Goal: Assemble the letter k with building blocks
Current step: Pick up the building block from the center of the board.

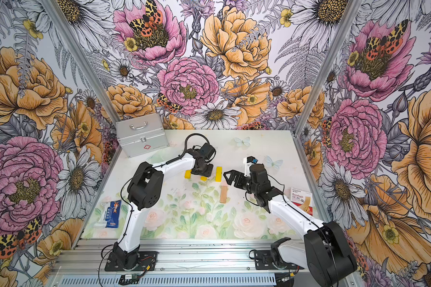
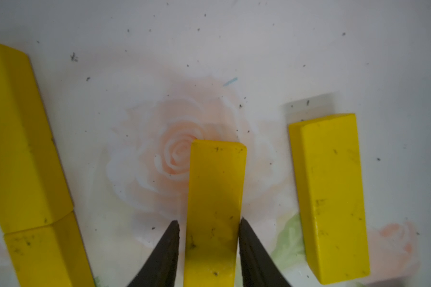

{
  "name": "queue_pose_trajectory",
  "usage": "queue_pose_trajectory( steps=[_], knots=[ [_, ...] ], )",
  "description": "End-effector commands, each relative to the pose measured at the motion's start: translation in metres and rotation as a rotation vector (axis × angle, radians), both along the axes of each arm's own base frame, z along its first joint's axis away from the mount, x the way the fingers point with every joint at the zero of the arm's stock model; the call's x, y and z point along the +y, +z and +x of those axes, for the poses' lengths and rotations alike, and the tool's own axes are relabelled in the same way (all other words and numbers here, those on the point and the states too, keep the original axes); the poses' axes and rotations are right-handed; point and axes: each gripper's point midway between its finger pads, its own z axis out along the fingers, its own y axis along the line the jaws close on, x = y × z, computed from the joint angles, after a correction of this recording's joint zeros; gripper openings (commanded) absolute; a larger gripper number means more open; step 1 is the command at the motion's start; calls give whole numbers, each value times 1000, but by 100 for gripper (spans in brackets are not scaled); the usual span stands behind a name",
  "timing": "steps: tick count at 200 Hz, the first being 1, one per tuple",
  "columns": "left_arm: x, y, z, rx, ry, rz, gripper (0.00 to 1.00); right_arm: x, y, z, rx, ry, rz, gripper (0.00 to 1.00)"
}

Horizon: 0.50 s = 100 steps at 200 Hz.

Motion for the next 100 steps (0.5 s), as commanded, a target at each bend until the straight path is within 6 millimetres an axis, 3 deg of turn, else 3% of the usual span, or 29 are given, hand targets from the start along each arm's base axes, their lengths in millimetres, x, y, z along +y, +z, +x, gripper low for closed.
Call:
queue_pose_trajectory(
  steps=[1, 37, 100],
  knots=[
    [6, -18, -2, 43, -11, 23, 40, -2, -4, -2, 6, -1, -4, 100],
    [6, -20, -3, 47, -7, 24, 39, -3, -4, -2, 5, -2, -5, 100],
    [7, -2, -2, 19, 6, 8, 24, -1, -7, -1, 12, 2, -3, 99]
  ],
)
